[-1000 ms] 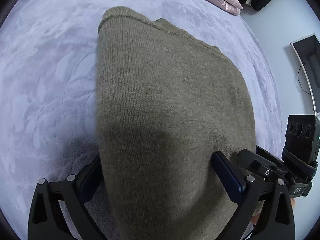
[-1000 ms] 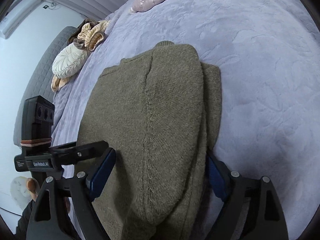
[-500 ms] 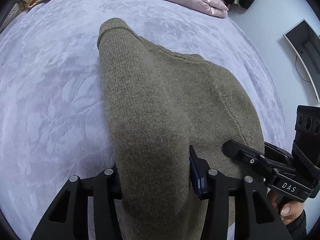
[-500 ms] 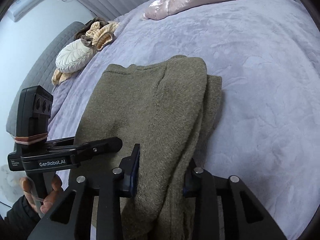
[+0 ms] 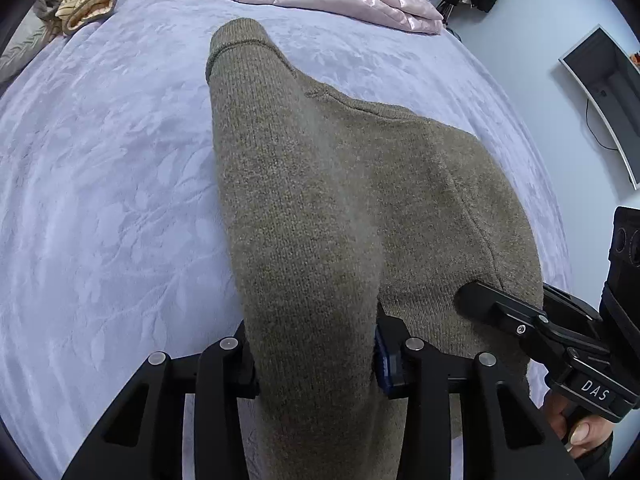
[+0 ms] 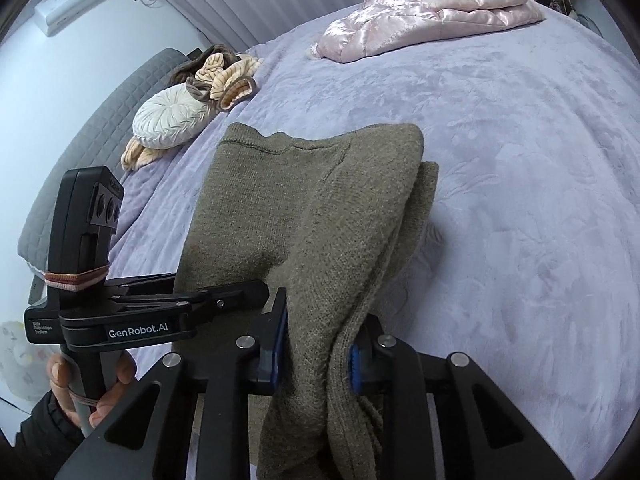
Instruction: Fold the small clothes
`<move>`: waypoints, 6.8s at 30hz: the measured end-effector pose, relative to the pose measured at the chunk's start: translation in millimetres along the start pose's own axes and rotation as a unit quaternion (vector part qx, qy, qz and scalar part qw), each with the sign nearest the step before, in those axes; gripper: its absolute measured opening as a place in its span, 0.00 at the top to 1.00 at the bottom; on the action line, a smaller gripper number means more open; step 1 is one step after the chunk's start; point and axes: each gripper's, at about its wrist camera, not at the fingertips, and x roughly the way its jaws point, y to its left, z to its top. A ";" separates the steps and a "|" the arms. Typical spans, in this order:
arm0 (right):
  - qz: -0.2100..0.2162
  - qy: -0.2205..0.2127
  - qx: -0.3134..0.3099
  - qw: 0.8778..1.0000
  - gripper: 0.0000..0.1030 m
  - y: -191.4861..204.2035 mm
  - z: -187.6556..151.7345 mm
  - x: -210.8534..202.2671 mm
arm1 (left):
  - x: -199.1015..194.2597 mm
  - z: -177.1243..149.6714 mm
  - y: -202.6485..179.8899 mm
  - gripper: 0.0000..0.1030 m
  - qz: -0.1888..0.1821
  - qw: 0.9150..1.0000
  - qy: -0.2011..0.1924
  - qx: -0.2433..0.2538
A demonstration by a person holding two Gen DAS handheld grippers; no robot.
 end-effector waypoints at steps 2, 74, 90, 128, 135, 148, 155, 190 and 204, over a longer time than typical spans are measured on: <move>0.001 -0.003 -0.004 1.000 0.75 7.9 -5.5 -7.0 | -8.0 -5.7 -1.9 0.59 0.000 1.000 -0.002 0.004; -0.016 0.044 0.007 0.999 0.71 61.0 -170.5 -49.4 | -36.1 -168.0 15.0 0.25 0.056 0.998 0.004 0.016; 0.025 -0.011 -0.095 0.995 0.41 105.2 -187.7 -85.0 | -81.1 -166.8 1.8 0.24 0.205 0.974 -0.092 0.040; -0.084 0.055 -0.184 0.978 0.27 139.9 -199.5 -54.6 | -66.1 -172.2 -8.7 0.24 0.285 0.955 0.018 -0.075; -0.053 0.089 -0.162 0.981 0.23 131.9 -208.5 -33.8 | -54.7 -180.8 -2.9 0.23 0.303 0.949 0.041 -0.072; -0.121 0.056 -0.207 0.969 0.23 145.8 -205.5 -51.3 | -81.4 -174.3 -22.3 0.23 0.298 0.951 -0.011 -0.075; -0.138 0.053 -0.228 0.962 0.23 156.1 -199.0 -59.9 | -87.3 -170.7 -32.8 0.23 0.287 0.954 -0.020 -0.084; -0.162 0.064 -0.220 0.960 0.23 138.8 -195.7 -51.9 | -66.8 -168.6 -36.6 0.23 0.333 0.939 -0.005 -0.089; -0.150 0.063 -0.211 0.964 0.23 130.4 -195.9 -48.4 | -58.3 -167.5 -41.1 0.23 0.326 0.941 0.010 -0.091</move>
